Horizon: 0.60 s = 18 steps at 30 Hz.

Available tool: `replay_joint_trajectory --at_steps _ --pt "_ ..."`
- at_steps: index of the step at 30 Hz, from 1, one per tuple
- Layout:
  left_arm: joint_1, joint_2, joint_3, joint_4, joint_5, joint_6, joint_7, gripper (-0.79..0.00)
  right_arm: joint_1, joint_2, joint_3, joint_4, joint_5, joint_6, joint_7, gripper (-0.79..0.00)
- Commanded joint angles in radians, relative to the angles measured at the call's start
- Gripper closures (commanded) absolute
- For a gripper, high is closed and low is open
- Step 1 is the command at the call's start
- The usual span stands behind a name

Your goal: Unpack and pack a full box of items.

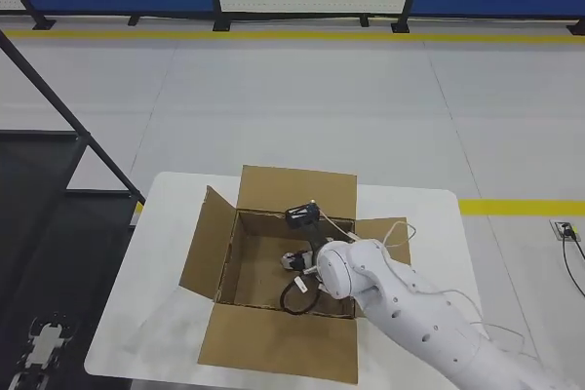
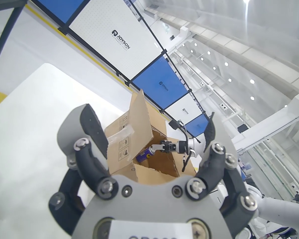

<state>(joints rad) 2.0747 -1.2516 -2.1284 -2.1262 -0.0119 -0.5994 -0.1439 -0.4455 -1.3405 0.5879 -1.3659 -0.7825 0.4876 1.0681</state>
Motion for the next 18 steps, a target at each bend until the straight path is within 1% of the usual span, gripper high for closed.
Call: replay_joint_trajectory --at_steps 1,4,7,8,9,11,15,16,17,18 --pt "0.002 -0.001 -0.001 -0.003 -0.002 0.0 -0.007 -0.785 0.018 -0.014 -0.011 0.043 0.01 0.005 0.016 -0.785" --pt "0.003 -0.003 0.0 -0.007 0.003 0.007 -0.01 -0.785 0.038 -0.034 -0.022 0.106 0.028 0.003 0.024 -0.785" --pt "0.003 -0.003 0.0 -0.007 0.003 0.007 -0.01 -0.785 0.047 -0.052 -0.027 0.159 0.047 -0.011 0.008 -0.785" --pt "0.003 -0.003 0.0 -0.007 0.003 0.007 -0.01 -0.785 0.049 -0.057 -0.027 0.177 0.055 -0.018 0.001 -0.708" --pt "0.003 -0.003 0.0 -0.007 0.003 0.007 -0.01 -0.785 0.051 -0.063 -0.027 0.197 0.062 -0.018 -0.006 -0.511" --pt "0.003 -0.003 0.0 -0.007 0.003 0.007 -0.01 -0.785 0.055 -0.074 -0.03 0.233 0.07 -0.016 -0.012 -0.409" --pt "0.003 -0.003 0.0 -0.007 0.003 0.007 -0.01 -0.785 0.061 -0.092 -0.033 0.28 0.085 -0.023 -0.011 -0.252" --pt "0.003 -0.003 0.0 -0.007 0.003 0.007 -0.01 -0.785 0.062 -0.096 -0.034 0.287 0.085 -0.022 -0.01 -0.194" --pt "0.003 -0.003 0.0 -0.007 0.003 0.007 -0.01 -0.785 0.063 -0.099 -0.035 0.292 0.084 -0.021 -0.009 -0.04" --pt "0.003 -0.003 0.0 -0.007 0.003 0.007 -0.01 -0.785 0.063 -0.101 -0.033 0.294 0.083 -0.019 -0.012 0.0"
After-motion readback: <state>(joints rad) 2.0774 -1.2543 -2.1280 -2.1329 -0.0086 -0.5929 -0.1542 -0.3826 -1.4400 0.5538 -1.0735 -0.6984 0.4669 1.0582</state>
